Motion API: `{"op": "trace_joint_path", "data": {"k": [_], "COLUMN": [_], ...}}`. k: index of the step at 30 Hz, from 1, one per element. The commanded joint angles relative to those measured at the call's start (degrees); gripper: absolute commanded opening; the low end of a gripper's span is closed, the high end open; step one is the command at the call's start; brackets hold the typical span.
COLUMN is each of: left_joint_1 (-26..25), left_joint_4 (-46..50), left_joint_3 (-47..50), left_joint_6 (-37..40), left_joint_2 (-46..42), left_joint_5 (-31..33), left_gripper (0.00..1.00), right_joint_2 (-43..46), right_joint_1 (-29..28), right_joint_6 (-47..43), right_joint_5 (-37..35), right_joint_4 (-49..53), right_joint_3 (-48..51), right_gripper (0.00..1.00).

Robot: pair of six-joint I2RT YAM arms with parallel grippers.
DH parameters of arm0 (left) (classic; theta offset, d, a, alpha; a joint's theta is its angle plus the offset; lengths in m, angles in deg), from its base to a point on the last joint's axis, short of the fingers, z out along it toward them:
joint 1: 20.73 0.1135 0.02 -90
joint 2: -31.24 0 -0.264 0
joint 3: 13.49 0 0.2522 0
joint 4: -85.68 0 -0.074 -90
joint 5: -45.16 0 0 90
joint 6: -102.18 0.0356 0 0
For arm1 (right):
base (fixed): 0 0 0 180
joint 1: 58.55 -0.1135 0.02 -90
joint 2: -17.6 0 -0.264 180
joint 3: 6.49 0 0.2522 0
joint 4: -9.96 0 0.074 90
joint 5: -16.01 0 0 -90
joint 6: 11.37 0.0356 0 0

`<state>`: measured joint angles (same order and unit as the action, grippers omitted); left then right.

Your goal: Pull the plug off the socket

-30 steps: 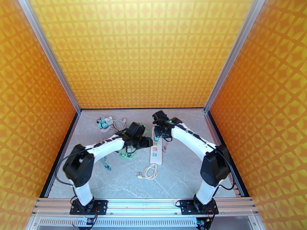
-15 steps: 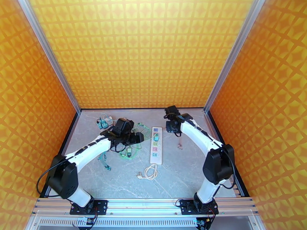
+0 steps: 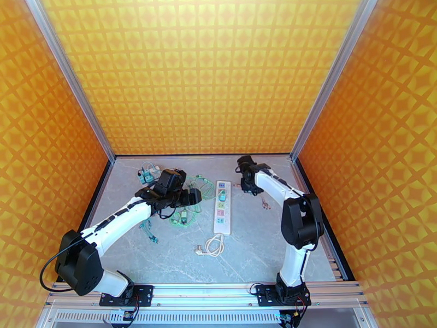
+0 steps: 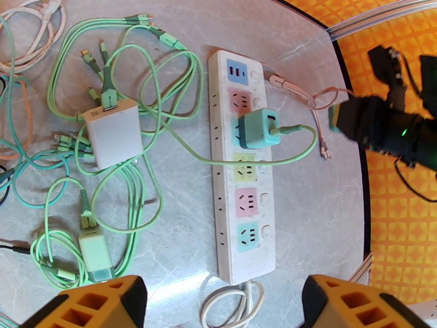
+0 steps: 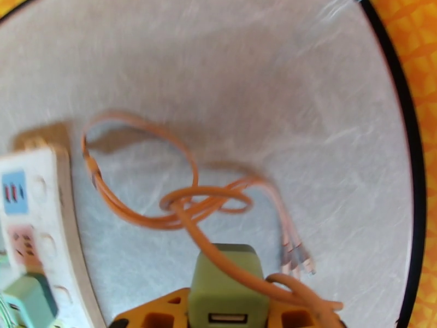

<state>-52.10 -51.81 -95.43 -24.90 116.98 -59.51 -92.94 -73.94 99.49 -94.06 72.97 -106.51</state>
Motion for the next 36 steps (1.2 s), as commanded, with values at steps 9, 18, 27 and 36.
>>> {"op": "trace_joint_path", "data": {"k": [9,18,27,36], "left_joint_1": [0.61,0.48,-0.64,-4.22], "left_joint_4": [2.7,3.38,2.34,2.12], "left_joint_3": [-3.28,-6.41,-9.9,-15.29], "left_joint_6": [2.36,3.03,3.2,3.78], "left_joint_2": [3.19,5.99,9.63,15.67], "left_joint_5": [1.23,0.64,-0.87,-1.06], "left_gripper": [0.72,0.73,0.72,0.67], "right_joint_2": [3.08,8.16,17.71,23.54], "right_joint_1": [-0.18,-0.18,-0.16,-0.24], "right_joint_6": [3.38,3.64,3.11,3.26], "right_joint_5": [5.99,5.86,6.97,8.17], "right_joint_4": [-8.22,-7.51,-6.72,-7.6], "right_joint_3": [12.66,14.35,14.84,15.91], "right_gripper": [0.32,0.58,0.76,0.93]}}
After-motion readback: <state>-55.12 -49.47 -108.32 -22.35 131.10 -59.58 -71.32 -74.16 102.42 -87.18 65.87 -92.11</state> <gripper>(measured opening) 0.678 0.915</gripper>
